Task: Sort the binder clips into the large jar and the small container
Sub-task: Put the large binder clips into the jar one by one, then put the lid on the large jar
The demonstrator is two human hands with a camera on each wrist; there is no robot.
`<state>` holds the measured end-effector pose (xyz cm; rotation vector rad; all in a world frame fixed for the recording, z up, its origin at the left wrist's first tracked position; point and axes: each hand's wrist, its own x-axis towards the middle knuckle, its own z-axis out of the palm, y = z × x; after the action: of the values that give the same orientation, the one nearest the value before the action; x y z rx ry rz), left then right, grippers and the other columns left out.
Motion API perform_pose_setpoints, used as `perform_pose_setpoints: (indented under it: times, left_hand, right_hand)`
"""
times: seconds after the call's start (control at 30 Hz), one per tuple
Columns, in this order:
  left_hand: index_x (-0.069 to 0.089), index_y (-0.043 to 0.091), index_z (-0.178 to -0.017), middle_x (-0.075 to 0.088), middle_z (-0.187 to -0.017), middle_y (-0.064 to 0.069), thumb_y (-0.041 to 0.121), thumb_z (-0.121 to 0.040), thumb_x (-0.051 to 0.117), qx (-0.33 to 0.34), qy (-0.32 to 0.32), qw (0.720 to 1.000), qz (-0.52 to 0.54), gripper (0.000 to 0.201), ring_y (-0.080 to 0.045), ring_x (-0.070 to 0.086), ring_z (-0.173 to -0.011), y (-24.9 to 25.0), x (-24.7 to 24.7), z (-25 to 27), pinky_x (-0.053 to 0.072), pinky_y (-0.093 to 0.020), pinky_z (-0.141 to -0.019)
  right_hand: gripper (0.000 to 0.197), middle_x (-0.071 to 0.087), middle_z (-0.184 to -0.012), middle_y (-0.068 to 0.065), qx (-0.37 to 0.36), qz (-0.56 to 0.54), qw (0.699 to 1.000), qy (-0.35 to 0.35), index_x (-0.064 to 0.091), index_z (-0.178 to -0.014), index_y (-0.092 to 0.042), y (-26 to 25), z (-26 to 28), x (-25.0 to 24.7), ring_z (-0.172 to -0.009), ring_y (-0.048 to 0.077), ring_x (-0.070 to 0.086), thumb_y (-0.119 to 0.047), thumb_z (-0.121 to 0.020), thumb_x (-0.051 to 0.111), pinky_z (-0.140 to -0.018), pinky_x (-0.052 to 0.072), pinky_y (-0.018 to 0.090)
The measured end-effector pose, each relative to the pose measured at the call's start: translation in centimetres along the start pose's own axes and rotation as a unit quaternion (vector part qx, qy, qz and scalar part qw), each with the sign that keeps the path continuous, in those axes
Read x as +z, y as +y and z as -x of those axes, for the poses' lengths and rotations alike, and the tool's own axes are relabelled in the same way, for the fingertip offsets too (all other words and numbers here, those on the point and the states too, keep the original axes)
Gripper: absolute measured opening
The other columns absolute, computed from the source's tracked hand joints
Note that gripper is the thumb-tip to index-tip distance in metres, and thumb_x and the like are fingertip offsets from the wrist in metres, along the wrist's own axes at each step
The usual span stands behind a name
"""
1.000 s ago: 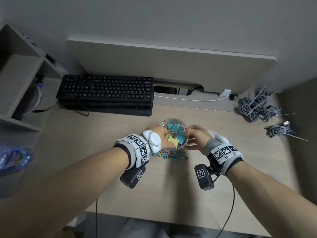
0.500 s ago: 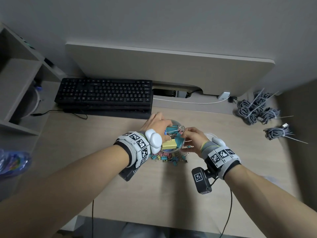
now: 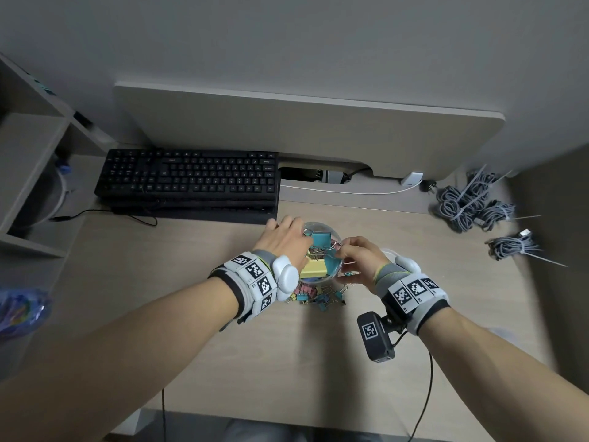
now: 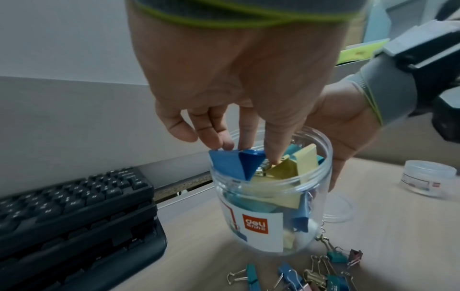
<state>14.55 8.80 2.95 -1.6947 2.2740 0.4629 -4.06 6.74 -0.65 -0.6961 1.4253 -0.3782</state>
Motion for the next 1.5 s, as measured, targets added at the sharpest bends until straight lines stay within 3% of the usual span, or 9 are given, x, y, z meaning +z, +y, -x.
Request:
perform_pose_setpoints:
  times: [0.17,0.37,0.5,0.57,0.67,0.77,0.87,1.23,1.5]
  left_hand:
    - [0.049,0.014,-0.131,0.048,-0.125,-0.010,0.044,-0.088,0.064,-0.023,0.001,0.992,0.127,0.054,-0.027,0.042,-0.122,-0.4,0.1,-0.7,0.043,-0.041,-0.099]
    - [0.057,0.016,-0.108,0.052,-0.109,-0.001,0.044,-0.085,0.069,-0.058,0.100,0.955,0.274,0.039,-0.021,0.052,-0.106,-0.6,0.9,-0.6,0.047,-0.037,-0.089]
    - [0.056,0.013,-0.119,0.053,-0.113,-0.001,0.038,-0.085,0.071,-0.173,0.150,0.890,0.394,0.045,-0.022,0.058,-0.106,-2.5,1.6,-0.5,0.049,-0.035,-0.090]
    - [0.045,0.012,-0.136,0.054,-0.132,-0.007,0.044,-0.085,0.070,-0.221,0.061,0.854,0.467,0.065,-0.025,0.056,-0.117,-2.9,1.8,-0.4,0.048,-0.035,-0.094]
    - [0.032,0.013,-0.148,0.044,-0.150,-0.007,0.049,-0.086,0.066,-0.239,-0.052,0.755,0.608,0.080,-0.026,0.049,-0.130,-2.3,2.4,-0.2,0.053,-0.041,-0.091]
    - [0.045,0.018,-0.139,0.053,-0.141,-0.006,0.059,-0.079,0.068,-0.223,-0.085,0.692,0.681,0.077,-0.022,0.057,-0.120,-1.4,3.2,-0.5,0.059,-0.046,-0.084]
    - [0.053,0.018,-0.129,0.062,-0.127,-0.009,0.058,-0.075,0.073,-0.230,-0.098,0.644,0.723,0.070,-0.025,0.064,-0.110,-0.7,3.5,-0.8,0.060,-0.052,-0.081]
    - [0.055,0.017,-0.124,0.066,-0.119,-0.012,0.048,-0.086,0.067,-0.250,-0.092,0.667,0.696,0.051,-0.036,0.070,-0.096,2.4,2.8,-3.3,0.059,-0.057,-0.076]
    - [0.054,0.022,-0.123,0.063,-0.115,-0.007,0.059,-0.084,0.063,-0.254,-0.090,0.630,0.728,0.055,-0.032,0.070,-0.094,2.8,3.1,-3.5,0.060,-0.055,-0.077]
  right_hand:
    - [0.033,0.055,-0.086,0.014,-0.003,0.013,1.000,-0.012,0.055,-0.092,-0.014,0.1,0.1,0.4,-0.072,0.028,0.052,-0.014,-0.060,0.064,-0.072,0.060,0.051]
    - [0.034,0.054,-0.090,0.015,0.000,0.008,1.000,-0.013,0.056,-0.091,-0.015,0.0,0.0,0.0,-0.080,0.030,0.054,-0.015,-0.059,0.065,-0.068,0.060,0.047]
    - [0.031,0.058,-0.088,0.015,-0.010,0.000,1.000,-0.005,0.059,-0.090,-0.015,-0.4,0.1,-0.7,-0.075,0.033,0.058,-0.013,-0.059,0.061,-0.074,0.058,0.052]
    - [0.032,0.061,-0.085,0.016,-0.012,-0.005,1.000,-0.005,0.061,-0.095,-0.012,-0.6,0.2,-1.1,-0.073,0.034,0.061,-0.012,-0.063,0.060,-0.079,0.056,0.057]
    - [0.043,0.064,-0.085,0.017,-0.014,-0.015,1.000,-0.006,0.063,-0.104,-0.007,-0.5,0.3,-1.5,-0.071,0.034,0.064,-0.014,-0.062,0.058,-0.077,0.058,0.056]
    - [0.039,0.066,-0.082,0.015,-0.014,-0.034,0.999,-0.006,0.065,-0.098,-0.008,-0.4,0.5,-1.9,-0.065,0.031,0.065,-0.016,-0.060,0.058,-0.066,0.059,0.044]
    - [0.034,0.066,-0.080,0.014,-0.010,-0.050,0.999,0.003,0.067,-0.094,-0.008,-0.2,0.4,-2.4,-0.064,0.031,0.065,-0.017,-0.062,0.059,-0.071,0.059,0.051]
    - [0.013,0.065,-0.082,0.017,-0.002,-0.061,0.998,0.025,0.064,-0.091,-0.004,0.9,0.3,-4.6,-0.068,0.032,0.065,-0.005,-0.087,0.052,-0.058,0.059,0.039]
    - [0.032,0.068,-0.093,0.017,-0.002,-0.037,0.999,0.023,0.068,-0.105,-0.006,1.4,-1.1,-6.5,-0.081,0.036,0.067,-0.034,-0.089,0.066,-0.081,0.058,0.053]
